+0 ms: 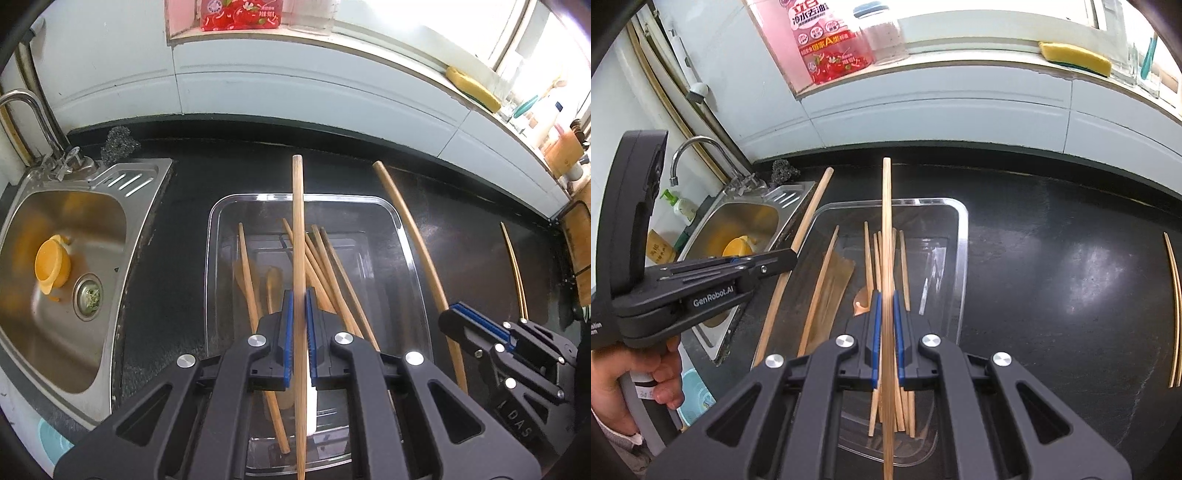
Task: Organize utensils
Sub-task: 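Carry both chopsticks over the clear tray with both grippers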
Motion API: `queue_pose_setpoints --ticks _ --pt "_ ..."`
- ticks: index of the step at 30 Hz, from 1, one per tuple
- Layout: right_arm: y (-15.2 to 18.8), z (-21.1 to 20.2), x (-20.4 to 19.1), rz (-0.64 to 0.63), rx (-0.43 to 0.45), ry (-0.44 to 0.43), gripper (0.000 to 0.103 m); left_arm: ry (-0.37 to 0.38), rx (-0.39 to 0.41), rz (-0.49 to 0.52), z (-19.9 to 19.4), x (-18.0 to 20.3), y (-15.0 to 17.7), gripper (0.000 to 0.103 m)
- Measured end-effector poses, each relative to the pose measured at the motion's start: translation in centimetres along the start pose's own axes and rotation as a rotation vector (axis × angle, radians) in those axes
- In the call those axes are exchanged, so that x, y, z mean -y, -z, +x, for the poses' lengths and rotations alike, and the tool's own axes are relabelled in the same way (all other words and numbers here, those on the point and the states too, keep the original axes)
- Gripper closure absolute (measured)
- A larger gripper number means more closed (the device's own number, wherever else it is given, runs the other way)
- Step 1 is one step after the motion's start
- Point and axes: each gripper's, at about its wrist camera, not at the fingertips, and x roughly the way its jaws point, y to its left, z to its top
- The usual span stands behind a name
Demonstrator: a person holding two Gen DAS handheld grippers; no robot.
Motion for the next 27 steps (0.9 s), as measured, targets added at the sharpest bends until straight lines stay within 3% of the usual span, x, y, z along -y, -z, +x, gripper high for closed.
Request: queue_pose_setpoints --ticks 27 --pt "0.7 3.3 -1.0 0.036 -0.064 0.056 0.096 0.064 -0.045 -0.037 1.9 -1.9 -0.4 0.097"
